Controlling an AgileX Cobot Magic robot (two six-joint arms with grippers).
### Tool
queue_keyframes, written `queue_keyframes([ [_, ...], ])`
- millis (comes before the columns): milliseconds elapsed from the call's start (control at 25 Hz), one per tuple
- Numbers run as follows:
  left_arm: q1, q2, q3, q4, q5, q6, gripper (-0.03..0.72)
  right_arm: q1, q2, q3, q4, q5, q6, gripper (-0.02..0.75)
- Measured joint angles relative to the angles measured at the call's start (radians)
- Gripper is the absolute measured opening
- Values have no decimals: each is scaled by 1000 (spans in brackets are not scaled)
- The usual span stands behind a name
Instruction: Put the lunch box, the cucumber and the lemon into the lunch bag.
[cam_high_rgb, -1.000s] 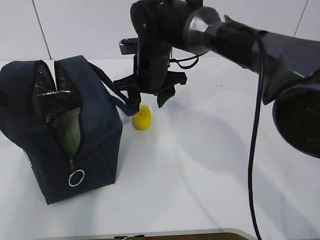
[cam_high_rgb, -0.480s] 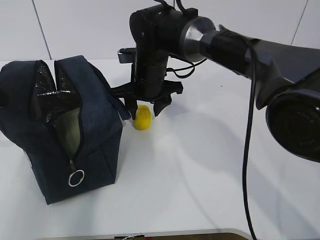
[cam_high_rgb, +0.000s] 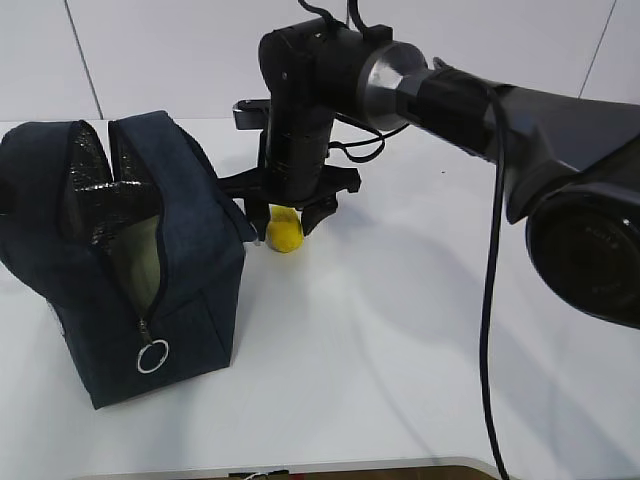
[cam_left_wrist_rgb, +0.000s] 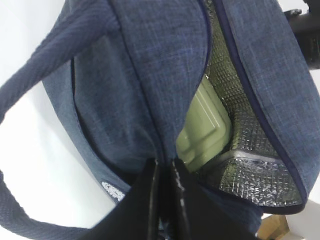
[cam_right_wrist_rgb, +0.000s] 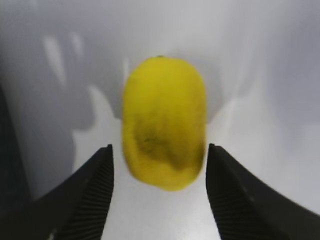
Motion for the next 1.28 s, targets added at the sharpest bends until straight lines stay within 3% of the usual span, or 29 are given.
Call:
queue_keyframes([
  [760,0,0,0,0,0,0,-10,0,32,-4,-15,-20,0,464],
  [1080,0,0,0,0,0,0,-10,0,32,-29,-37,-18,0,366],
  [1280,0,0,0,0,0,0,-10,0,32,-41,-56,2,0,358],
])
